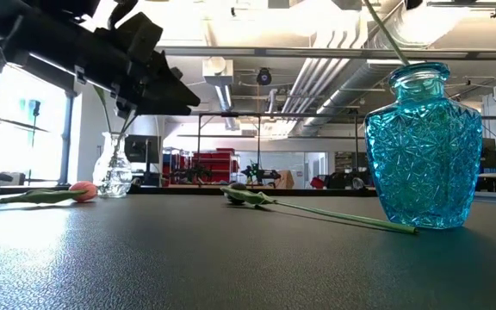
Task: Sort flowers into vase by color
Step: Put the right pink flower into the blue vase
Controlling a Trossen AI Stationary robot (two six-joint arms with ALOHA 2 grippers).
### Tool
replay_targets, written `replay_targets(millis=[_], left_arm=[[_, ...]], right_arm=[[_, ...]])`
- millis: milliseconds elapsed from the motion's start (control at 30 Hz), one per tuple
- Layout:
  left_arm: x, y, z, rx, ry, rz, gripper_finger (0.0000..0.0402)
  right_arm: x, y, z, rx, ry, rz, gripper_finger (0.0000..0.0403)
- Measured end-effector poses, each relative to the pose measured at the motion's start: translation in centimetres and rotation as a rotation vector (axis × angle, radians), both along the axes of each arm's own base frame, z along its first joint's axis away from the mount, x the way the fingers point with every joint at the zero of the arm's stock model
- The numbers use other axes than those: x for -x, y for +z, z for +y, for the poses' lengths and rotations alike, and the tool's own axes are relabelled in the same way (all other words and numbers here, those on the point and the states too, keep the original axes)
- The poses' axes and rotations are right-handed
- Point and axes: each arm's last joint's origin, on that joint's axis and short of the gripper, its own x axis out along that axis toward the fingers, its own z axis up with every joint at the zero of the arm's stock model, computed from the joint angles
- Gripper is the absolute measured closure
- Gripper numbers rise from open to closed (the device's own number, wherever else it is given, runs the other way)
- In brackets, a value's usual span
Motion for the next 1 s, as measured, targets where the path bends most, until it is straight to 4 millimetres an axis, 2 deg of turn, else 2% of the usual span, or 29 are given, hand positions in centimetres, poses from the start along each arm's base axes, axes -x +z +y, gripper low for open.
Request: replay_targets(millis=[100,200,467,600,767,900,1000], left_arm=[[0.0,0.0,0.2,0.001,0.006,0.001,0.0227],[0.0,0.0,0.3,0.002,0.008,0.001,0.0227],[0.0,0.0,0.2,0.005,-0.001,0.004,0.0227],[-0.1,-0.3,0.2,0.014,-0.031,0.020,0.0227],[-0.3,-0.2,0.5,0.015,-0.050,0.015,0.0227],[-0.9,0.4,1.1,0.074,-0.008,-0.071,0.0227],[-1.7,0.0,1.4,0.106,0.009,-0.059,0.0227]], right_arm=[[0.1,-0.9,0.3,0.007,0.048,0.019,0.0393],[0.3,-1.2,0.7,-0.029,0.068,0.021,0.0367],[0.8,-1.1,1.7,-0.069,0.111,-0.002,0.0250],[1.1,0.3,2.4,0.006,0.167,-0.073,0.0210],[2.1,2.8,3.7,0.108,0.278,-0.180,0.0191],[2.7,3.0,4.1,0.071,0.185,-0.169,0.0190],[2.9,2.8,4.2,0.076,0.132,-0.137,0.0190]])
